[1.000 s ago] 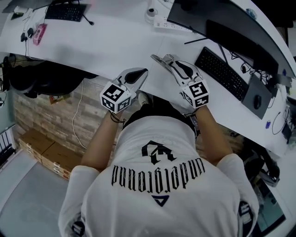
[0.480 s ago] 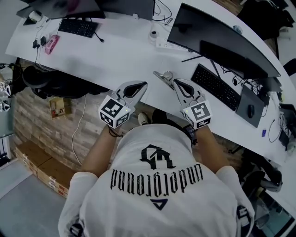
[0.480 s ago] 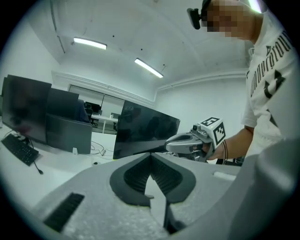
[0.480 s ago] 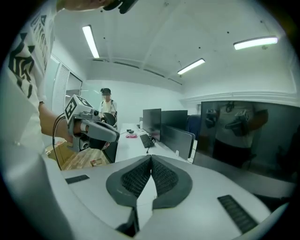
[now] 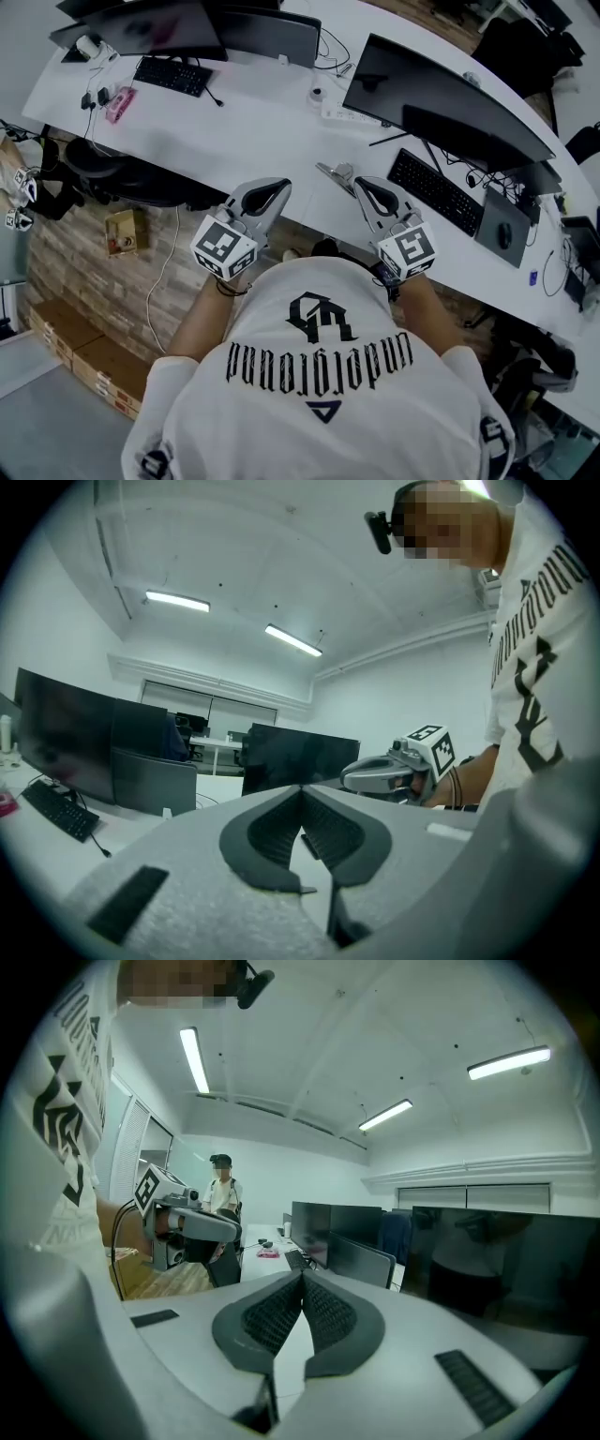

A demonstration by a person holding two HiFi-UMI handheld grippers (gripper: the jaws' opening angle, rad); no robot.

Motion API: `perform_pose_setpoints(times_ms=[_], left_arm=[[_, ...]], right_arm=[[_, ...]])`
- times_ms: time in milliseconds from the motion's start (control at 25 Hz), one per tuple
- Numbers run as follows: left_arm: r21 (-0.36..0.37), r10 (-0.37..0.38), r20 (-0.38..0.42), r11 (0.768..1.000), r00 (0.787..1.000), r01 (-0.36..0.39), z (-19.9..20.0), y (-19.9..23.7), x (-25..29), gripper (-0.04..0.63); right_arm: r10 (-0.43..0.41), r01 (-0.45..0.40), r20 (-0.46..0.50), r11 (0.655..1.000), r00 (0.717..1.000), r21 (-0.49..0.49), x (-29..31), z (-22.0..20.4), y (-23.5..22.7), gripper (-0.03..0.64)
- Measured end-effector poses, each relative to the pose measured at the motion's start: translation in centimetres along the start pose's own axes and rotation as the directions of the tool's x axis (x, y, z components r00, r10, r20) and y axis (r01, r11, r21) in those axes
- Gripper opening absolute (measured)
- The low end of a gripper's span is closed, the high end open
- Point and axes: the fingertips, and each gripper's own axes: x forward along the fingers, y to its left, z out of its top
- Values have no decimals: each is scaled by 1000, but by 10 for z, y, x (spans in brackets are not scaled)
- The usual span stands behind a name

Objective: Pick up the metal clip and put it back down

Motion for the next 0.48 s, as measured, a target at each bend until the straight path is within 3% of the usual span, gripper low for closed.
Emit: perform_pose_setpoints(times_ms=[480], left_arm=[[-1,-31,30,1000,999,31,11,-15,-19,15]], right_arm=[[29,-28,29,999,999,-31,-12,22,26,14]])
